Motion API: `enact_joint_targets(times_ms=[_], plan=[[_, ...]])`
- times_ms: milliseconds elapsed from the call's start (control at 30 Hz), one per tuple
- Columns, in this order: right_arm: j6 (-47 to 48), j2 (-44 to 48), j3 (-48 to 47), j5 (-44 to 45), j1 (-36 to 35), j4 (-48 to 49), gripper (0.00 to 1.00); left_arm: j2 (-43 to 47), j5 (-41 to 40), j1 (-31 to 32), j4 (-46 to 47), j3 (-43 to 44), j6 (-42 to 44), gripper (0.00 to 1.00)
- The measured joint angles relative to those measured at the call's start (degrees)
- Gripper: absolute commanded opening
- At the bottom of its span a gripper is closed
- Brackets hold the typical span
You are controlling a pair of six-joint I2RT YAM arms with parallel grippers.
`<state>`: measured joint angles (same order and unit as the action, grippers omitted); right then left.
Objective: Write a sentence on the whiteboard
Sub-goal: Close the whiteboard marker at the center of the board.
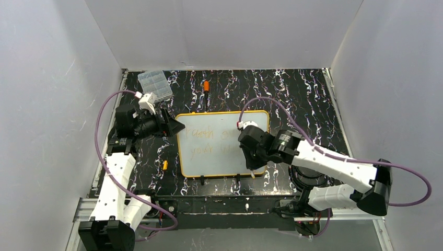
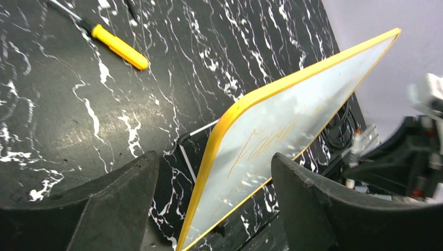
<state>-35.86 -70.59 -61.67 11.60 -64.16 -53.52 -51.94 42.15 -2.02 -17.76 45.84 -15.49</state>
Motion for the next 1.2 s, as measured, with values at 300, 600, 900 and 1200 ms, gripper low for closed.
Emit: enact_joint_targets(times_ms=[300,600,900,1200], plan=[[11.1,-2.7,-21.0,-2.0,0.6,-10.0,0.01,3.8,-7.6,1.5,-4.3,11.9,3.7,0.81],[23.8,-9.6,-27.4,-24.3,1.4,-13.5,0.01,11.1,-9.7,22.5,-10.2,14.7,15.2,0.77],[26.0,-10.4,-21.2,-47.5,1.4,-12.2,0.01,22.4,-6.0,36.3,-11.8,12.9,21.1,0.66],[23.1,-12.2,-16.6,-61.2,1.4,-5.5,0.01,20.0,-8.3,49.4,-13.2,11.1,25.6,0.59]])
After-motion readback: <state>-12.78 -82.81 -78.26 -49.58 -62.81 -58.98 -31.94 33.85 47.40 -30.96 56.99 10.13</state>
